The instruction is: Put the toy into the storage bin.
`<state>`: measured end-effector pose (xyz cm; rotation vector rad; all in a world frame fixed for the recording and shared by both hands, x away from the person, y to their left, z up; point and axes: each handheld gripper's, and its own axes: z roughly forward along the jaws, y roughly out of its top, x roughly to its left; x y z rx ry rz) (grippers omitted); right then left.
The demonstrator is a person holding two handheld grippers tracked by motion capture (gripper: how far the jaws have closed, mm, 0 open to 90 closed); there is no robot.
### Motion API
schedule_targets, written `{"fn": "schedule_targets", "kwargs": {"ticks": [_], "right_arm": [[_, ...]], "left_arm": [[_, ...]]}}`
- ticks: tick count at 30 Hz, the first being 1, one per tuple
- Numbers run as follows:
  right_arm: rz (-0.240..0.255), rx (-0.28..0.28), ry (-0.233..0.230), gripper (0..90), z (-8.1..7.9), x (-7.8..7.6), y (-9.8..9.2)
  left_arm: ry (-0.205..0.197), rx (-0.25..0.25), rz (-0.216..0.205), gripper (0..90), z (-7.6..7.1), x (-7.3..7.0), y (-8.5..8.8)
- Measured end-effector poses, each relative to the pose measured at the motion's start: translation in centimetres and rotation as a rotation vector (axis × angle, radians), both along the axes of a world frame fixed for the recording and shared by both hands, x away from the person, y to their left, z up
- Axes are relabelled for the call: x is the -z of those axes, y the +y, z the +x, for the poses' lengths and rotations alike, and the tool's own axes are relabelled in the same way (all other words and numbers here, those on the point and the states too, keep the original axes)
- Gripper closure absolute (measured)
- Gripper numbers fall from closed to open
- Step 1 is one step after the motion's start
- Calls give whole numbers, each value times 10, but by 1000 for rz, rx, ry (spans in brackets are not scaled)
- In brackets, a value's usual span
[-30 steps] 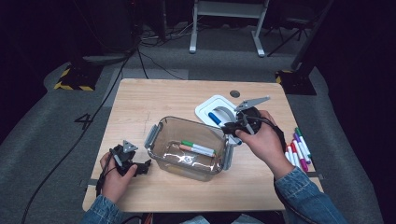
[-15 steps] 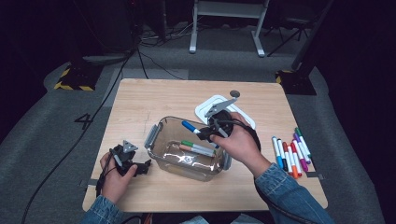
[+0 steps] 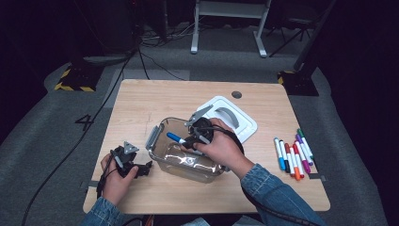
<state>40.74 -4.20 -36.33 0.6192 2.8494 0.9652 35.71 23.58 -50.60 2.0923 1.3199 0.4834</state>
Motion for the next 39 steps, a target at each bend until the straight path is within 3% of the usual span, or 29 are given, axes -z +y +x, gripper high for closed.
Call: {"fn": "schedule_targets", "kwargs": {"ticks": [7,19,20,39], "right_arm": [[-59,-54,38,771,-2,14,19],[-133,-116,77,771,-5,29,32],[-160,-128,80,771,-5,32,34],[-247,-165,139,771,-1,54,45]], "left_arm": [[0,0,0,0,0,0,0],[0,0,0,0,0,0,0],[0,0,0,0,0,0,0],[0,0,0,0,0,0,0]]}}
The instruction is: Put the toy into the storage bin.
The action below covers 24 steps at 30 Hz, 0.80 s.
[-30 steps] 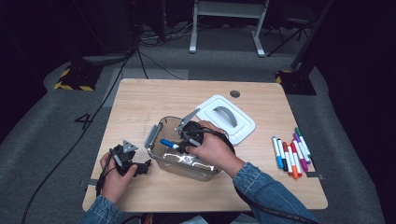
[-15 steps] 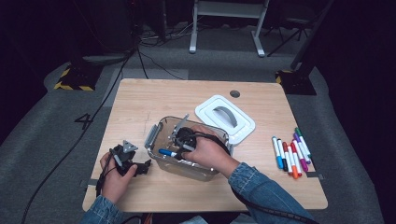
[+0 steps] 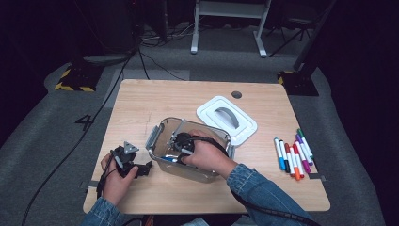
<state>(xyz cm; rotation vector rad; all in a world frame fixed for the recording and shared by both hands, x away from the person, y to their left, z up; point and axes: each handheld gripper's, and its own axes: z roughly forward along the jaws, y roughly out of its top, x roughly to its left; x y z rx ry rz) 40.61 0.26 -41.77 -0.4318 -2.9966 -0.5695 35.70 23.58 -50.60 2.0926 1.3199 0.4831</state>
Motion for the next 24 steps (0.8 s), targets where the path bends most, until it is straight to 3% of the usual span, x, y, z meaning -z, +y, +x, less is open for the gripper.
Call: {"fn": "schedule_targets", "kwargs": {"ticks": [7,9,12,15,20,21,24], "right_arm": [[-22,16,29,768,4,8,-1],[-17,27,49,737,4,10,-1],[0,38,40,699,4,8,-3],[52,65,6,693,6,-4,-7],[209,126,-123,639,4,-38,-23],[258,152,-165,644,3,-51,-32],[287,173,-205,642,2,-64,-42]], "left_arm": [[0,0,0,0,0,0,0],[0,0,0,0,0,0,0],[0,0,0,0,0,0,0],[0,0,0,0,0,0,0],[0,0,0,0,0,0,0],[0,0,0,0,0,0,0],[0,0,0,0,0,0,0]]}}
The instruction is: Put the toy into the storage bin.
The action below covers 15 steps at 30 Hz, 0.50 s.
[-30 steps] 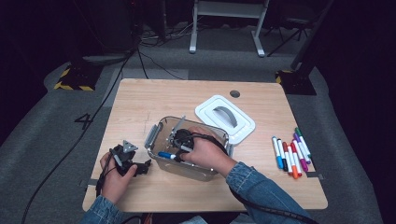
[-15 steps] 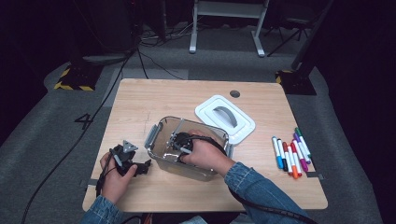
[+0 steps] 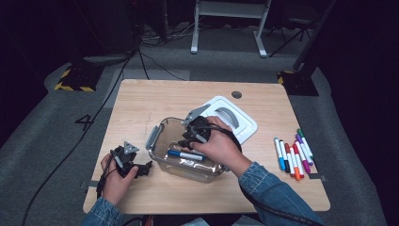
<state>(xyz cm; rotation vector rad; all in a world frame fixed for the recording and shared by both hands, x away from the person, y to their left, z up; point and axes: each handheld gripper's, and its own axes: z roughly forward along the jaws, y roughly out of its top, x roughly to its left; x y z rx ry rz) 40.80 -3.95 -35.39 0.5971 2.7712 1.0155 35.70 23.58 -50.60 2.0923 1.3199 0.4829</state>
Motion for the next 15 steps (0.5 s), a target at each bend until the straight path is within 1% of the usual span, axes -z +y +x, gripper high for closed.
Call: {"fn": "schedule_targets", "kwargs": {"ticks": [1,2,3,4,5,6,7,8,11,12,14,15], "right_arm": [[17,18,-11,637,0,-5,-6],[31,47,-32,632,0,-14,-19],[31,47,-32,632,0,-14,-19],[43,67,-43,629,1,-18,-25],[57,104,-50,618,2,-24,-40],[63,125,-55,611,4,-26,-48],[63,125,-55,611,4,-26,-48],[79,177,-53,587,5,-29,-63],[98,271,-57,580,7,-32,-88],[98,271,-57,580,7,-32,-88],[105,323,-35,569,9,-32,-105],[114,389,-24,553,11,-32,-122]], "left_arm": [[0,0,0,0,0,0,0],[0,0,0,0,0,0,0],[0,0,-1,0,0,0,0],[0,-1,-1,0,0,0,0],[0,0,-1,1,0,0,0],[0,-1,-2,1,0,0,0],[-1,0,-1,1,0,0,0],[0,0,-2,1,0,0,0],[0,0,-2,1,0,0,0],[0,0,-2,1,0,0,0],[0,0,-2,1,0,0,0],[0,-1,-2,1,0,0,0]]}}
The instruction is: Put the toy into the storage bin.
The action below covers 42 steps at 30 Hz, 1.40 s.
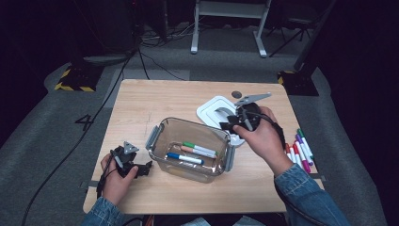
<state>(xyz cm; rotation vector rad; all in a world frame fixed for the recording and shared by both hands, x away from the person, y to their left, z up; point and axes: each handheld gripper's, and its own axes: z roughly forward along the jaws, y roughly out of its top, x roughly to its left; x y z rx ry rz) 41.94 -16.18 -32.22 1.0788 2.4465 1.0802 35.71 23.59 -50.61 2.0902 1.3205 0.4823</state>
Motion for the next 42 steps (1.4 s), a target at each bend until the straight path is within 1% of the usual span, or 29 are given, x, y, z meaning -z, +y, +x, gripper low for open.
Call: {"fn": "schedule_targets", "kwargs": {"ticks": [1,4,5,6,7,8,9,10,11,12,13,14,15,16,17,18,19,20,21,22,23,26,29,30,31,34,35,38,42], "right_arm": [[0,0,0,553,0,0,0],[-27,64,-6,563,3,2,-28],[-45,81,-5,568,4,4,-37],[-67,120,8,590,5,7,-58],[-67,120,8,590,5,7,-58],[-77,168,28,599,5,13,-78],[-77,168,28,599,5,13,-78],[-101,209,47,619,6,21,-97],[-101,209,47,619,6,21,-97],[-119,252,68,635,6,30,-113],[-119,252,68,635,6,30,-113],[-122,291,102,641,7,39,-127],[-122,291,102,641,7,39,-127],[-139,315,117,639,8,49,-138],[-139,315,117,639,8,49,-138],[-142,329,126,639,8,54,-141],[-155,347,147,645,9,63,-148],[-155,347,147,645,9,63,-148],[-155,358,162,648,10,68,-151],[-167,375,182,656,11,76,-155],[-167,375,182,656,11,76,-155],[-192,396,200,659,13,87,-161],[-194,415,225,666,15,96,-166],[-202,422,242,670,17,103,-167],[-202,422,242,670,17,103,-167],[-208,436,264,673,21,114,-167],[-208,436,264,673,21,114,-167],[-213,447,283,678,25,121,-167],[-227,473,306,686,31,130,-169]], "left_arm": [[0,0,0,1,0,0,0],[0,0,0,1,0,0,0],[0,0,0,1,0,0,0],[0,0,0,1,0,0,0],[0,0,0,1,0,0,0],[0,0,0,1,0,0,0],[0,0,0,1,0,0,0],[0,0,0,1,0,0,0],[0,0,0,1,0,0,0],[0,0,0,1,0,0,0],[0,0,0,1,0,0,0],[0,0,0,1,0,0,0],[0,0,0,1,0,0,0],[0,0,0,1,0,0,0],[0,0,0,1,0,0,0],[0,0,0,1,0,0,0],[0,0,0,1,0,0,0],[0,0,0,1,0,0,0],[0,0,0,1,0,0,0],[0,0,0,1,0,0,0],[0,0,0,1,0,0,0],[0,0,0,1,0,0,0],[0,0,0,1,0,0,0],[0,0,0,1,0,0,0],[0,0,0,1,0,0,0],[0,0,0,1,0,0,0],[0,0,0,1,0,0,0],[1,0,0,1,0,0,0],[0,0,0,1,0,0,0]]}}
